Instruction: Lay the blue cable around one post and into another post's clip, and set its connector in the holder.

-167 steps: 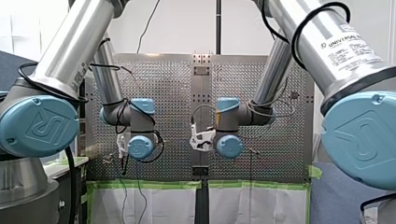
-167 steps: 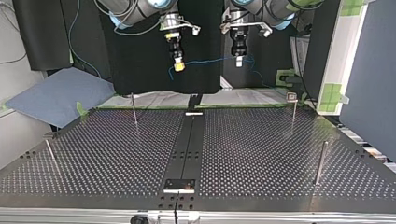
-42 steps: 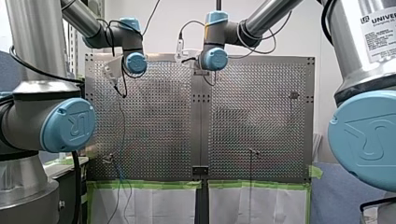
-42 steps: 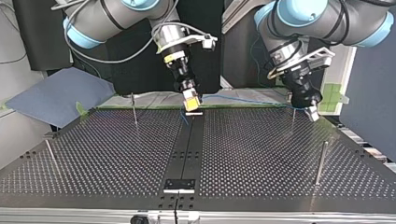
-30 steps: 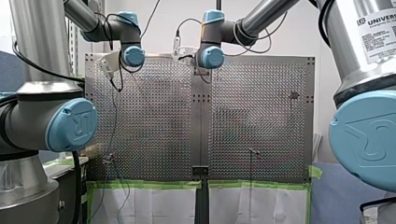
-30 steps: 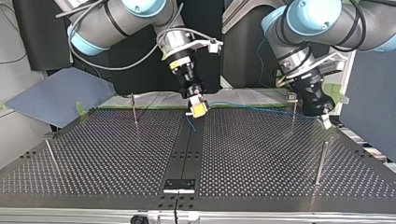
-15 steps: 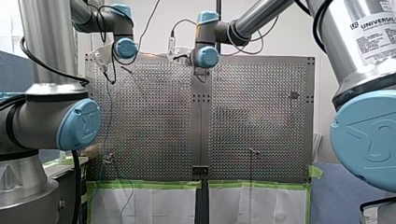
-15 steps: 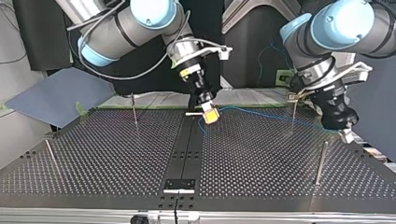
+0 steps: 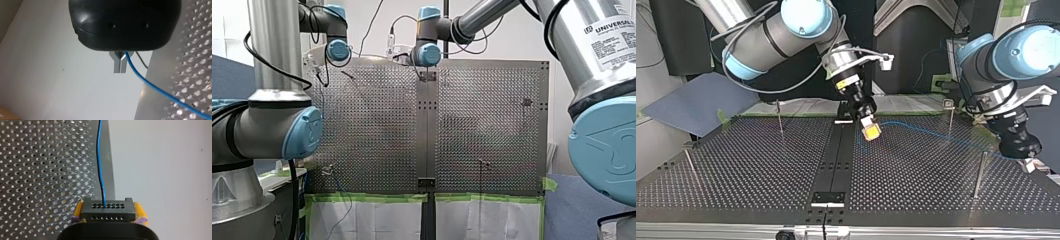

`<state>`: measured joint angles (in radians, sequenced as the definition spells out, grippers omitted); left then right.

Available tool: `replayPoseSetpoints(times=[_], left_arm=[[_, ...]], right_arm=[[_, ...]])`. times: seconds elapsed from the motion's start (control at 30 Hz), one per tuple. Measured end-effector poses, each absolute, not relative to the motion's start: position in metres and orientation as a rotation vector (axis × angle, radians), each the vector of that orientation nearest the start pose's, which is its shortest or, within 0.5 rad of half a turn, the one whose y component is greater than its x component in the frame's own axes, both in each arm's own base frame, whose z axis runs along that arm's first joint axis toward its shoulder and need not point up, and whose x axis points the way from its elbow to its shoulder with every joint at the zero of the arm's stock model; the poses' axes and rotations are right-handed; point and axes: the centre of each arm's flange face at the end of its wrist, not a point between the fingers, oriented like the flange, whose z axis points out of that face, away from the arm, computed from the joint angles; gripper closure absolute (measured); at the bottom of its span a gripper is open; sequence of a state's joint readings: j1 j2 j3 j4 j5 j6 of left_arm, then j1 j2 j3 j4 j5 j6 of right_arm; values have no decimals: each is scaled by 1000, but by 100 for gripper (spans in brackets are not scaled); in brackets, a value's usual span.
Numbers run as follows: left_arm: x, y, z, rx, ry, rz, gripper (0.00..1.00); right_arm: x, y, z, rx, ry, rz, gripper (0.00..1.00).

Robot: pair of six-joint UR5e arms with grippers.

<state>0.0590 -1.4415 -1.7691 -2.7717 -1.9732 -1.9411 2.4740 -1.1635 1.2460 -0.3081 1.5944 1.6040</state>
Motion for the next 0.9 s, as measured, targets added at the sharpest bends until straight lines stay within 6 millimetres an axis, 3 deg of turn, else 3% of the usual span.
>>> replayPoseSetpoints(times=[0.33, 0.53, 0.9], left_arm=[[487, -48, 499, -603, 1126, -22, 100], [504, -39, 496, -604, 1130, -36, 100], [514, -24, 489, -620, 1136, -31, 100]], right_arm=[[629, -327, 458, 1577, -601, 2024, 100], [641, -334, 452, 1599, -606, 2010, 100], [670, -337, 449, 1613, -589, 2015, 100]])
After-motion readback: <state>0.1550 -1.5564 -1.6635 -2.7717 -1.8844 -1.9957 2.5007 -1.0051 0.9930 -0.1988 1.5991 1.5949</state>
